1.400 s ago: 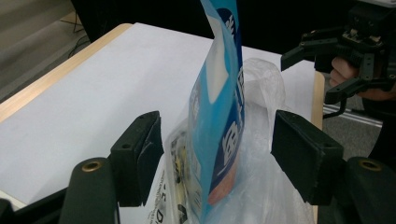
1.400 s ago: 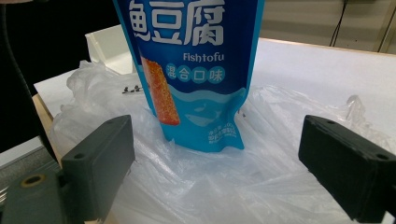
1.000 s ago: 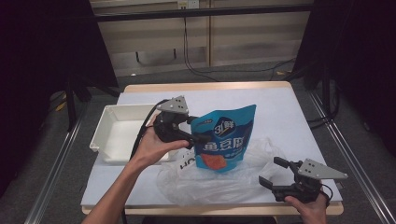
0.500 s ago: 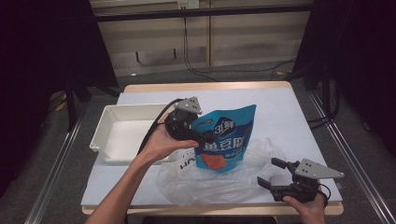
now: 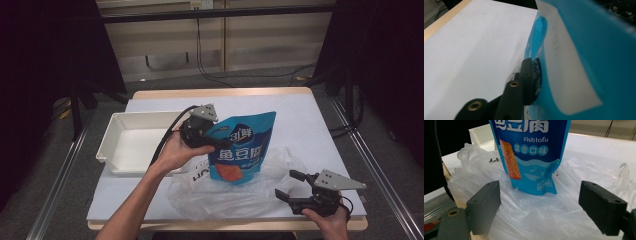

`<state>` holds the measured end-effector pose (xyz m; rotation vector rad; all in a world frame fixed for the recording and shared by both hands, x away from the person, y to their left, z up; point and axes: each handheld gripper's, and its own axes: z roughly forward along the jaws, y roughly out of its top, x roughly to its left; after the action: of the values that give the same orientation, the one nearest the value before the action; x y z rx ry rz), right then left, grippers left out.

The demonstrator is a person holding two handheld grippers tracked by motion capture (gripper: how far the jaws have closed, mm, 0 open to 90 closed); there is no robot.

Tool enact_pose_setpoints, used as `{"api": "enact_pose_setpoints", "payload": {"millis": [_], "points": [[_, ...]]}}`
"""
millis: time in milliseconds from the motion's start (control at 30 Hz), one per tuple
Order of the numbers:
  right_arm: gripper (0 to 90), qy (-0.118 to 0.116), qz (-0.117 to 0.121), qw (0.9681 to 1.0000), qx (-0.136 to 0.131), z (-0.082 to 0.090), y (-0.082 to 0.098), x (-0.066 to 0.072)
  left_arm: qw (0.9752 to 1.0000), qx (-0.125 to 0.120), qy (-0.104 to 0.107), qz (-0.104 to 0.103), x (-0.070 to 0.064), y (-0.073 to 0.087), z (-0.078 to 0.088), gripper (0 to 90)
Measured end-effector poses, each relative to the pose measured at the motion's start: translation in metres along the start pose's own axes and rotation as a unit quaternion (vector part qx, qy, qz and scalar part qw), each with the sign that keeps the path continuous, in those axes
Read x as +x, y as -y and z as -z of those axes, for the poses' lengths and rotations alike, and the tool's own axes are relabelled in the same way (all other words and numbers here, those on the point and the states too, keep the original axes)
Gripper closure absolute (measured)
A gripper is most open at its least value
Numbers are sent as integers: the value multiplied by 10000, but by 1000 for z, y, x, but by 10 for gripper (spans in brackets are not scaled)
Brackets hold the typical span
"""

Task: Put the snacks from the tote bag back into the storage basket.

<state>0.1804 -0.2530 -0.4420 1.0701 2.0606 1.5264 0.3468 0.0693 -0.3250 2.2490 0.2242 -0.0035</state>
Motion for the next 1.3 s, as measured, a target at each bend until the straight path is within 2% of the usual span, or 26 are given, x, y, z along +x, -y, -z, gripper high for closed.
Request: {"api": "enact_pose_setpoints", "payload": {"millis": [33, 167, 300, 367, 433, 567, 600, 733, 833, 900, 1000, 1067, 1233, 1300], "points": [[181, 6, -7, 10000, -8, 0, 0, 0, 10000, -36, 17, 42, 0, 0, -1, 799], [182, 4, -9, 10000, -5, 0, 0, -1, 10000, -4, 71, -28, 1, 0, -1, 855], [182, 42, -23, 10000, 7, 0, 0, -1, 10000, 16, -23, -64, 1, 0, -2, 888], [182, 58, -18, 10000, 13, 0, 0, 0, 10000, 7, -1, -47, 1, 0, -2, 899], [183, 74, -13, 10000, 20, 0, 0, -1, 9999, 42, -2, -116, 1, 0, -2, 900], [183, 67, -25, 10000, 38, -1, 0, -1, 10000, -26, 8, -43, 2, -1, -3, 900], [183, 66, -21, 10000, 34, -1, 0, -1, 10000, 25, -11, -94, 3, -1, -2, 900], [182, 83, -38, 10000, 20, 0, 0, -2, 10000, -62, 8, -34, 4, -1, -3, 900], [180, 104, -47, 9999, -6, 1, 0, -4, 10000, -41, 10, -81, 5, -3, -3, 900], [179, 121, -60, 9999, -20, 2, 0, -5, 10000, -48, 12, -33, 4, -6, -5, 900], [176, 115, -58, 9999, -13, 2, 0, -4, 10000, -4, 22, -79, 5, -11, -6, 900], [167, 111, -60, 9999, -22, 3, 0, -5, 10000, 31, -53, -8, 5, -16, -8, 900], [164, 102, -125, 9998, -64, 4, 0, -5, 9999, 69, -85, -97, 1, -26, -8, 900], [164, 110, -117, 9999, -60, 4, 0, -6, 9999, 52, -26, -141, 2, -30, -6, 900]]}}
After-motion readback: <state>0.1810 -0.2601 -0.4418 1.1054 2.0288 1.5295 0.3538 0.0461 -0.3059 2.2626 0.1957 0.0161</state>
